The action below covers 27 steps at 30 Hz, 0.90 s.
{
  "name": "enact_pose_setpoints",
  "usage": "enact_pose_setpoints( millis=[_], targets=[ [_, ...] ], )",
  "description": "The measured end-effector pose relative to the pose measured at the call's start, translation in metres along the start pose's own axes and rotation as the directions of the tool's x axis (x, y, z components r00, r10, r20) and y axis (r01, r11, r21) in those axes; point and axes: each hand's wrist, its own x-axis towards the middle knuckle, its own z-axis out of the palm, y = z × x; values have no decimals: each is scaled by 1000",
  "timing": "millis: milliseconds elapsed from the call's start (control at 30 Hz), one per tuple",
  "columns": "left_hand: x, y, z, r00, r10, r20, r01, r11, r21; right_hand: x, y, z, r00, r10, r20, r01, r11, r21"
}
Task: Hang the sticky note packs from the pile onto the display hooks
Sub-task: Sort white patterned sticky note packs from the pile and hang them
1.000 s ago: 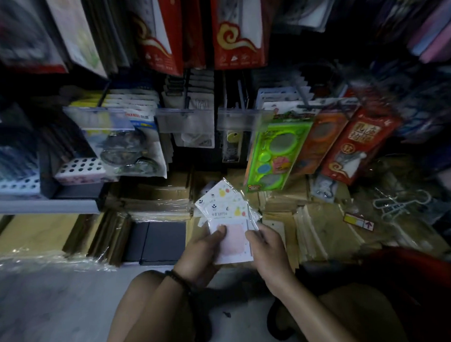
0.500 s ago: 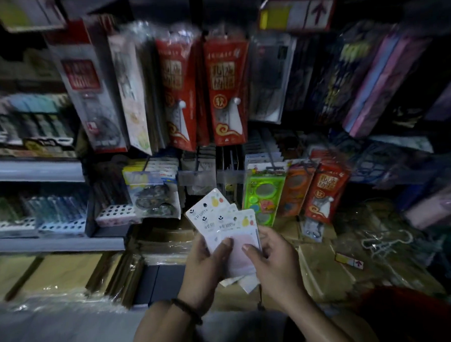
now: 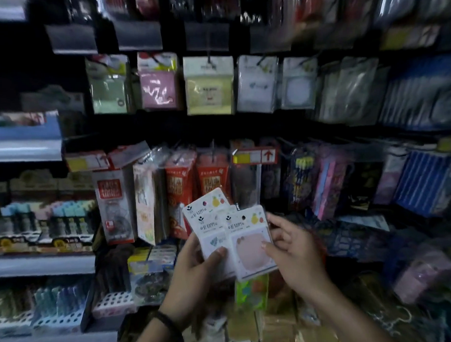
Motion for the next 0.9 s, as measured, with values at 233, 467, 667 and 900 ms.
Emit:
enact_pose_setpoints(
  millis=[233,467,667,900],
  targets=[
    [42,74,11,989,151,-12,-149,986,79,40,-59,-18,959,-239,-155,248,968,41],
    [88,135,17,966,256,-19,-251,958,141,102,-115,-32,899,-363,-245,387,920,57],
    [115,166,24,947,321,-24,-307,923,232,166,-149,-41,853,-410,-324,433,901,-2],
    [139,181,28,941,338,-12,-327,918,223,207,-175,-31,781,-501,-374,540,842,0]
  ],
)
